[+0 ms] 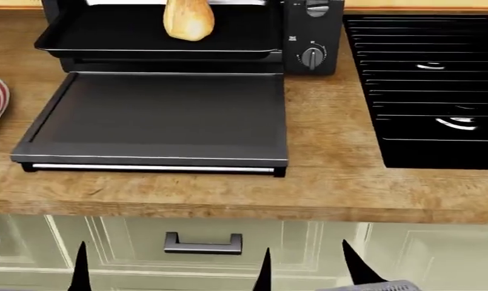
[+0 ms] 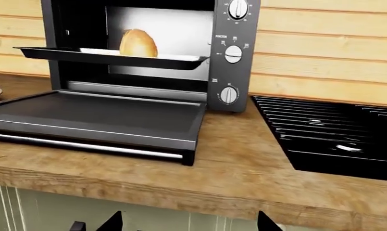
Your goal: Pick the bread from the tray and place it on the plate on the counter.
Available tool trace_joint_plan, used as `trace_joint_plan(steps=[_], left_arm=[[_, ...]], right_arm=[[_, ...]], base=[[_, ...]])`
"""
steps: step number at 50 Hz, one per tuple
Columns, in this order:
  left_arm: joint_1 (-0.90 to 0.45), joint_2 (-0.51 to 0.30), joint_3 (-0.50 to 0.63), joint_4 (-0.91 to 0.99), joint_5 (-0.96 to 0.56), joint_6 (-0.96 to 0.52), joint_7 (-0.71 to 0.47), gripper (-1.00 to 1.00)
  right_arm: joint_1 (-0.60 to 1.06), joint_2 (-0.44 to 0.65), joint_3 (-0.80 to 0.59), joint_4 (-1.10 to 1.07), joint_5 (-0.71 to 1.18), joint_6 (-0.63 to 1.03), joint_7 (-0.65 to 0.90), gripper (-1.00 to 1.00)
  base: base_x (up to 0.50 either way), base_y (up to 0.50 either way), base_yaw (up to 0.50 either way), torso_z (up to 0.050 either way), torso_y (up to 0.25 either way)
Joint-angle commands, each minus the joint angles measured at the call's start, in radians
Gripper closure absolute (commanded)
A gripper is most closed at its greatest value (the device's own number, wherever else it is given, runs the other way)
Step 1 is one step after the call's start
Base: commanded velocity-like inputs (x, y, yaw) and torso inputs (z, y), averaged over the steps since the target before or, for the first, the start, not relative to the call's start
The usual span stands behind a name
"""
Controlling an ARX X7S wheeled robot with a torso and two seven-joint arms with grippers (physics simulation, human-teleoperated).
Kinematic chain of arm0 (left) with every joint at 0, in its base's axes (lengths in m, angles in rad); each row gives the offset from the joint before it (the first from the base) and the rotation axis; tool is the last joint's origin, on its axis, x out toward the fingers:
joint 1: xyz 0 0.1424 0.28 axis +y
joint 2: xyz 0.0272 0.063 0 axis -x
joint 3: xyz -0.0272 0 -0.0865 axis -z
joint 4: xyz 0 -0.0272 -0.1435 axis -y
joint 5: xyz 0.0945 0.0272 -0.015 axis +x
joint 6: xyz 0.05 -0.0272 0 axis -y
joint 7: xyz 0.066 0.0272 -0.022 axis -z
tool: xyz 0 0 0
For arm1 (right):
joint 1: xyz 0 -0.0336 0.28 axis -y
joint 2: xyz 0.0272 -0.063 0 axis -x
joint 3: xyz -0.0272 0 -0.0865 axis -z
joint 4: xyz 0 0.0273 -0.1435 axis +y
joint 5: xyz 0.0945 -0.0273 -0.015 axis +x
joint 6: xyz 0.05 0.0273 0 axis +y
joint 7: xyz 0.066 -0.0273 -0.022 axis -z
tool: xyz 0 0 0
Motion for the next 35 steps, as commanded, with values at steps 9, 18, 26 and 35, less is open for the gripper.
trace_joint_plan(steps=[9,18,26,35], left_arm=[[-0.017,-0.019,-0.013,0.101,0.003,-0.099,0.019,-1.0],[-0.238,-0.07,-0.011,0.301,-0.018,-0.486,0.062,-1.0],[-0.405,-0.102,-0.008,0.412,-0.029,-0.714,0.083,-1.0],[-0.618,-0.18,-0.037,0.454,-0.235,-0.905,-0.012,-1.0]], right_arm=[[0.024,0.003,0.009,-0.076,-0.001,0.084,0.0,-1.0],[0.213,0.043,0.026,-0.306,0.008,0.446,0.006,-1.0],[0.366,0.07,0.032,-0.409,0.009,0.631,0.012,-1.0],[0.497,0.123,0.082,-0.496,0.013,0.794,-0.005,-1.0]], base=[[0.0,0.5,0.0,0.048,0.06],[0.0,0.05,0.0,0.048,0.059],[0.0,0.0,0.0,0.048,0.06],[0.0,0.0,0.0,0.048,0.06]])
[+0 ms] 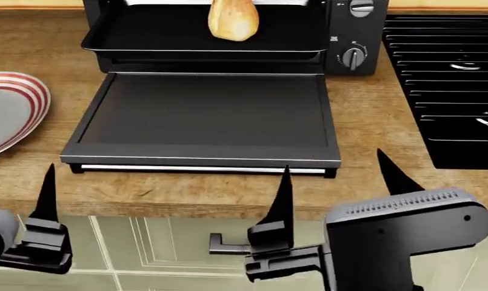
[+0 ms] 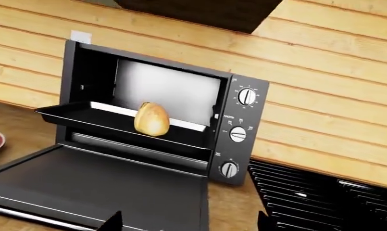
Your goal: Pick the bread from the tray and place it on the plate on the counter.
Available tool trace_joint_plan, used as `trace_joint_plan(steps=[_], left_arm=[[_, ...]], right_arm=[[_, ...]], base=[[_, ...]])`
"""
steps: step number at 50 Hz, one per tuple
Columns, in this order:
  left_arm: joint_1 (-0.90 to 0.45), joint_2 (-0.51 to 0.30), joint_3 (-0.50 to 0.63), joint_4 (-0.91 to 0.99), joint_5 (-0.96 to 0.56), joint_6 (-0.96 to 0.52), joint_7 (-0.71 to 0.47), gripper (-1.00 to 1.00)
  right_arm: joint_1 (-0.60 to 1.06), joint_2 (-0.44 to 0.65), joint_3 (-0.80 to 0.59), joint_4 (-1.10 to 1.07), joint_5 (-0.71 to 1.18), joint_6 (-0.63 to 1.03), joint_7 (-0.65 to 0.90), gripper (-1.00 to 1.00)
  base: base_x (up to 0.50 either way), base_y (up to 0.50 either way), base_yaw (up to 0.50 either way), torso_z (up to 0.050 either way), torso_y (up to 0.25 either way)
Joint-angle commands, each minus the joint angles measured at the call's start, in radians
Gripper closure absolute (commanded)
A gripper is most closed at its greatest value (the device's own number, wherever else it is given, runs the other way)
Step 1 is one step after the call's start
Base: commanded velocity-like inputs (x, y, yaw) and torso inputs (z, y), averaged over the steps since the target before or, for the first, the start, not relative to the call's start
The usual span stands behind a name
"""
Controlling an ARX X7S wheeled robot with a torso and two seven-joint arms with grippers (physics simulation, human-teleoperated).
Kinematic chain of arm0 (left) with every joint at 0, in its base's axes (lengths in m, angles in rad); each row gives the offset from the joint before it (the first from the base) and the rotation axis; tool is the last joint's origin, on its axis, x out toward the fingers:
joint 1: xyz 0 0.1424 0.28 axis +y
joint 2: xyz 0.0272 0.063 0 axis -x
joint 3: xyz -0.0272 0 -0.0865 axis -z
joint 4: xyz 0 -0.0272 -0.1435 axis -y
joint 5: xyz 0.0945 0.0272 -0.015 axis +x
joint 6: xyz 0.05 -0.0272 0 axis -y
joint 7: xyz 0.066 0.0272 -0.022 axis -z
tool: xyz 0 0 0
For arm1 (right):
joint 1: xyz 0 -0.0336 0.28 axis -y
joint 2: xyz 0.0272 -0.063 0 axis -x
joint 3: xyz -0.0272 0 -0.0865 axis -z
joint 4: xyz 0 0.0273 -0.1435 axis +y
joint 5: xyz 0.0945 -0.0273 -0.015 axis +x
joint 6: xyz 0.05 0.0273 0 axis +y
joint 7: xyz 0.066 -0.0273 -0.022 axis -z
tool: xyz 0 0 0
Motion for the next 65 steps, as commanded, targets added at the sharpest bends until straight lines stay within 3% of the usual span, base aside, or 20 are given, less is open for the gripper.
trace_joint_plan(steps=[1,4,8,28,42,44,45,47,48,50,59,65], left_arm=[[-0.238,-0.092,-0.055,0.083,-0.273,-0.238,-0.118,-1.0],[-0.319,-0.157,-0.101,0.082,-0.565,-0.286,-0.314,-1.0],[-0.407,-0.166,-0.131,0.078,-0.707,-0.354,-0.397,-1.0],[-0.416,-0.192,-0.135,0.049,-0.786,-0.315,-0.454,-1.0],[-0.454,-0.181,-0.152,0.069,-0.89,-0.382,-0.522,-1.0],[-0.493,-0.178,-0.22,0.067,-1.074,-0.418,-0.638,-1.0],[-0.54,-0.189,-0.265,0.019,-1.224,-0.416,-0.788,-1.0],[-0.66,-0.257,-0.201,-0.065,-1.524,-0.344,-1.07,-1.0],[-0.716,-0.274,-0.167,-0.102,-1.672,-0.318,-1.109,-1.0],[-0.8,-0.289,-0.092,-0.182,-1.75,-0.294,-1.153,-1.0],[-0.91,-0.242,0.013,-0.346,-1.785,-0.28,-1.097,-1.0],[-0.894,-0.21,-0.001,-0.426,-1.696,-0.305,-0.932,-1.0]], right_arm=[[0.167,0.037,0.065,-0.115,-0.017,0.218,-0.026,-1.0],[0.214,0.055,0.064,-0.132,-0.017,0.26,-0.027,-1.0],[0.268,0.08,0.048,-0.154,0.002,0.303,-0.01,-1.0],[0.367,0.267,0.011,-0.153,0.498,0.281,0.379,-1.0],[0.378,0.326,0.067,-0.151,0.692,0.237,0.506,-1.0],[0.388,0.359,0.084,-0.154,0.787,0.215,0.577,-1.0],[0.39,0.374,0.102,-0.153,0.84,0.209,0.614,-1.0],[0.392,0.387,0.137,-0.151,0.913,0.196,0.649,-1.0],[0.389,0.392,0.142,-0.149,0.927,0.186,0.656,-1.0],[0.372,0.397,0.14,-0.147,0.929,0.162,0.661,-1.0],[0.362,0.427,0.124,-0.137,0.94,0.127,0.672,-1.0],[0.381,0.437,0.113,-0.135,0.964,0.123,0.691,-1.0]], base=[[0.0,0.0,0.0,0.048,0.061],[0.0,-0.02,0.0,0.048,0.061],[0.26,-0.28,0.0,0.048,0.06],[0.41,-0.16,0.0,0.048,0.06],[0.48,0.0,0.0,0.048,0.059],[0.4,0.0,0.0,0.024,0.029],[0.07,0.0,0.0,0.0,0.0],[0.0,0.0,0.0,0.0,0.0],[0.0,0.0,0.0,0.0,0.0],[0.0,0.0,0.0,0.0,0.0],[0.0,0.0,0.0,0.0,0.0],[0.0,0.0,0.0,0.0,0.0]])
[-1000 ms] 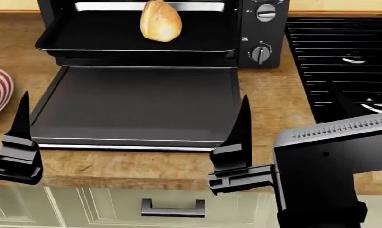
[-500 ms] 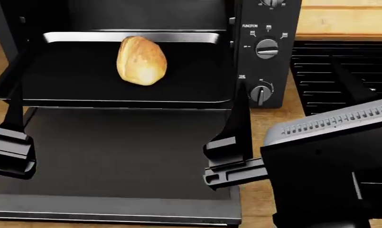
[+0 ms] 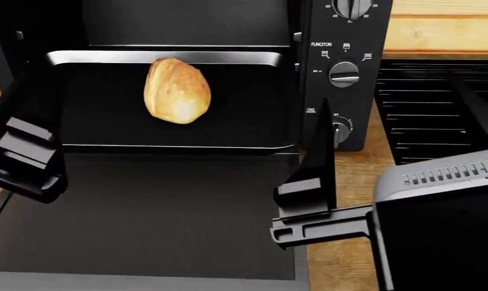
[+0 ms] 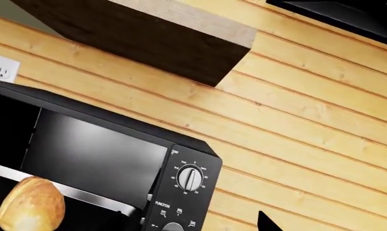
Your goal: Pick the bread from the tray and place it on the plate on the counter.
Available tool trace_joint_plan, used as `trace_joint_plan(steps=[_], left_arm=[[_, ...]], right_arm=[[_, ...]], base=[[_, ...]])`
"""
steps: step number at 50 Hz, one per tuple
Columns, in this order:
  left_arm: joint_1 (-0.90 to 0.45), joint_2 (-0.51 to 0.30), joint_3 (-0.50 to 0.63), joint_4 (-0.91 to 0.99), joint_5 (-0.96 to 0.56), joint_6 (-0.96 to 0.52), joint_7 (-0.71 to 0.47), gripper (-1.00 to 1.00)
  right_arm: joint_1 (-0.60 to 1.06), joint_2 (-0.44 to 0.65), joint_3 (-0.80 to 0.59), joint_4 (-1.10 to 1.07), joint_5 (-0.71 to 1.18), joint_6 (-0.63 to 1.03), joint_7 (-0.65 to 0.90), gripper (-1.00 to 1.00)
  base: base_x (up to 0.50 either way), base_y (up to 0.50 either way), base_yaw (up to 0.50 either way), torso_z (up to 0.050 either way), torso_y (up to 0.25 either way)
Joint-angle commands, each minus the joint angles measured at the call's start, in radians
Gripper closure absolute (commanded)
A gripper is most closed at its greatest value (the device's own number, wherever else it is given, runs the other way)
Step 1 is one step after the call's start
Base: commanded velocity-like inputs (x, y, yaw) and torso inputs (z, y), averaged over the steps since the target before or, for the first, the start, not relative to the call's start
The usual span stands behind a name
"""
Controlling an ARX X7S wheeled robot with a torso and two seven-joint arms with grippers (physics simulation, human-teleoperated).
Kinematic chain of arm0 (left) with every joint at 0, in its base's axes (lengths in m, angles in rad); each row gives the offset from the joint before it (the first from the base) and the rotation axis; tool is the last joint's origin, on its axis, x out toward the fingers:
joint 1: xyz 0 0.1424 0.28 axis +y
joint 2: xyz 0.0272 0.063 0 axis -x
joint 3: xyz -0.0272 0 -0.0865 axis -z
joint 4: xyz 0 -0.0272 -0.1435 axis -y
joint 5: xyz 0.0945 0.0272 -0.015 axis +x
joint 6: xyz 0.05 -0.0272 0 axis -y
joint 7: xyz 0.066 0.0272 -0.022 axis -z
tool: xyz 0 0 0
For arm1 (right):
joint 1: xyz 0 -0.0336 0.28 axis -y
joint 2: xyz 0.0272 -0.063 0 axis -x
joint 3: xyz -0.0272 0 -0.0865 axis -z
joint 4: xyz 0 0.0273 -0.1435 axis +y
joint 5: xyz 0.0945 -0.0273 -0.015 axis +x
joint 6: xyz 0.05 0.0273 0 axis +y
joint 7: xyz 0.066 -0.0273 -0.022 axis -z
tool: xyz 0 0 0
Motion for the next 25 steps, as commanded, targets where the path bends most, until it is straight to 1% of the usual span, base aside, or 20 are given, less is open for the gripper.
trace_joint_plan(steps=[1,3,5,14,21,25], left_arm=[[-0.079,0.043,0.023,-0.177,-0.048,0.004,0.125,-1.0],[-0.075,0.051,0.014,-0.209,-0.017,0.006,0.193,-1.0],[-0.077,0.056,0.018,-0.227,0.011,0.005,0.233,-1.0],[-0.099,0.082,0.059,-0.304,0.062,0.016,0.336,-1.0],[-0.092,0.096,0.112,-0.356,0.217,0.05,0.491,-1.0],[-0.107,0.109,0.151,-0.39,0.257,0.061,0.551,-1.0]], right_arm=[[0.011,0.019,0.019,0.013,0.048,-0.038,0.035,-1.0],[0.02,0.021,0.015,0.013,0.059,-0.036,0.044,-1.0],[0.026,0.023,0.01,0.015,0.063,-0.037,0.049,-1.0],[0.02,0.031,-0.014,0.022,0.046,-0.063,0.046,-1.0],[0.008,0.043,-0.02,0.024,0.039,-0.085,0.044,-1.0],[0.003,0.044,-0.034,0.033,0.022,-0.101,0.035,-1.0]], base=[[0.0,0.0,0.0,0.0,0.0],[0.0,0.0,0.0,0.0,0.0],[0.0,0.0,0.0,0.0,0.0],[0.0,0.0,0.0,0.0,0.0],[0.0,0.0,0.0,0.0,0.0],[0.0,0.0,0.0,0.0,0.0]])
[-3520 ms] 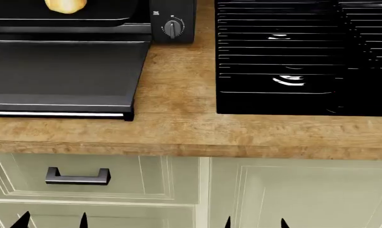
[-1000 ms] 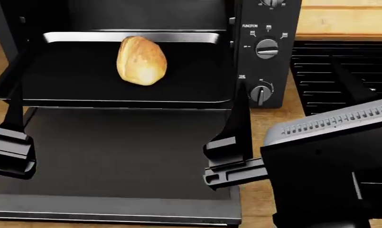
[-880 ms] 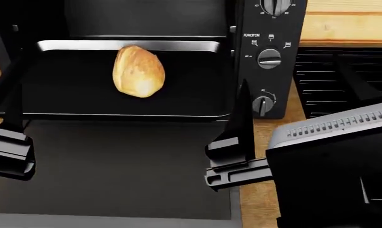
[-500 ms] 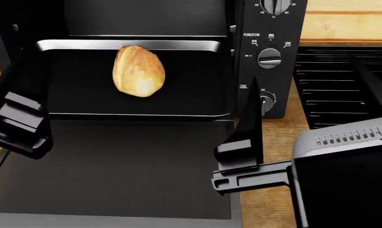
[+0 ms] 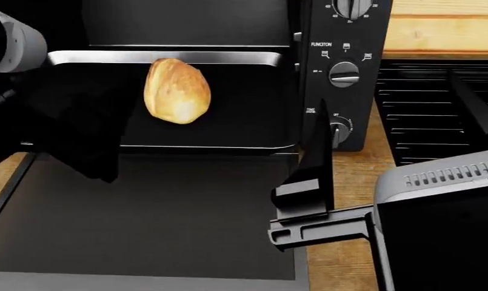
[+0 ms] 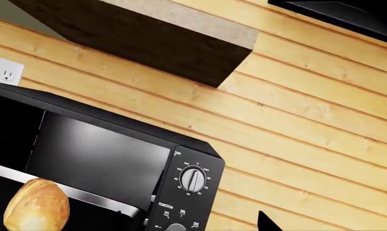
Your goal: Pick the bread from the tray and place it on the plate on the counter.
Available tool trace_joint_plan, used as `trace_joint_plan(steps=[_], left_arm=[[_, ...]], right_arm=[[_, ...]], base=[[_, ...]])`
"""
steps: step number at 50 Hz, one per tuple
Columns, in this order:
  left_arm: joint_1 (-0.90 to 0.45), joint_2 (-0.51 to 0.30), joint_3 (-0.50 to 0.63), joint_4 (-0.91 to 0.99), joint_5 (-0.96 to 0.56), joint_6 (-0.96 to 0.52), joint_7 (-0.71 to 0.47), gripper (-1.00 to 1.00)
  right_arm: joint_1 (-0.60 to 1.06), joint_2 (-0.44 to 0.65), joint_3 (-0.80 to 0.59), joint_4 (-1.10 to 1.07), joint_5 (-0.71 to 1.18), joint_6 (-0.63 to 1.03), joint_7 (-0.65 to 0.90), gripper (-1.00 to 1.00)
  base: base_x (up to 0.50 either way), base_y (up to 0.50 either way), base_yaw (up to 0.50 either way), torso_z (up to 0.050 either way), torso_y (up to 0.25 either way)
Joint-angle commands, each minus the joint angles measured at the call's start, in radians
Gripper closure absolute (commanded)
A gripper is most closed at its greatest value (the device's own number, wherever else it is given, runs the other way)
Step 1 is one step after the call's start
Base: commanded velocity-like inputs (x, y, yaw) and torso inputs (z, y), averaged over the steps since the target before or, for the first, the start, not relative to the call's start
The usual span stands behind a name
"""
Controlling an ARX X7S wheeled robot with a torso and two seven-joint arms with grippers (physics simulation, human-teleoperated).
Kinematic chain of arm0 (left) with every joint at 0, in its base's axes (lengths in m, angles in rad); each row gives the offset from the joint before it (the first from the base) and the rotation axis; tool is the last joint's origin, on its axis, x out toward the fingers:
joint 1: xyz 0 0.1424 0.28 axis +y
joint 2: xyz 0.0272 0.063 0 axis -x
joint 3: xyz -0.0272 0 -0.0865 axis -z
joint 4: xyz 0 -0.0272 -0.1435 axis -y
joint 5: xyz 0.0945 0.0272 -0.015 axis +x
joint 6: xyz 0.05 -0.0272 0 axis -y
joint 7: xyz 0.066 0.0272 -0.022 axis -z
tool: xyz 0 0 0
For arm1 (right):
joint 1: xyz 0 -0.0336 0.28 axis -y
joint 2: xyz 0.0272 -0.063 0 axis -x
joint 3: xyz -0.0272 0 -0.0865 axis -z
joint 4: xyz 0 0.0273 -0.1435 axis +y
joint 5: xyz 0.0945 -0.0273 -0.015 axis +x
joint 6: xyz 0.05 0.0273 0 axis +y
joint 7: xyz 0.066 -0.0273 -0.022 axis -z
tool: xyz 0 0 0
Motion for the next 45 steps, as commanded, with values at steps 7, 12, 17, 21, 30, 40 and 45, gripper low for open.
trace_joint_plan(steps=[7,12,17,21,30,40,45], left_arm=[[-0.018,0.046,0.086,-0.131,0.168,0.065,0.272,-1.0],[-0.024,0.044,0.13,-0.181,0.245,0.101,0.353,-1.0],[-0.015,0.047,0.165,-0.221,0.313,0.149,0.41,-1.0],[-0.021,0.054,0.189,-0.255,0.345,0.17,0.442,-1.0],[-0.03,0.066,0.244,-0.32,0.413,0.215,0.508,-1.0],[-0.041,0.075,0.297,-0.428,0.498,0.279,0.568,-1.0],[-0.039,0.067,0.3,-0.44,0.508,0.283,0.564,-1.0]], right_arm=[[-0.003,0.002,-0.008,0.024,-0.037,-0.045,-0.017,-1.0],[0.0,0.004,-0.013,0.023,-0.027,-0.047,-0.007,-1.0],[-0.008,0.01,-0.02,0.026,-0.034,-0.057,-0.008,-1.0],[-0.012,0.013,-0.026,0.029,-0.04,-0.065,-0.01,-1.0],[-0.026,0.02,-0.041,0.039,-0.061,-0.087,-0.019,-1.0],[-0.033,0.024,-0.061,0.051,-0.085,-0.107,-0.034,-1.0],[-0.033,0.027,-0.063,0.053,-0.083,-0.111,-0.033,-1.0]], base=[[0.0,0.0,0.0,0.0,0.0],[0.0,0.0,0.0,0.0,0.0],[0.0,0.0,0.0,0.0,0.0],[0.0,0.0,0.0,0.0,0.0],[0.0,0.0,0.0,0.0,0.0],[0.0,0.0,0.0,0.0,0.0],[0.0,0.0,0.0,0.0,0.0]])
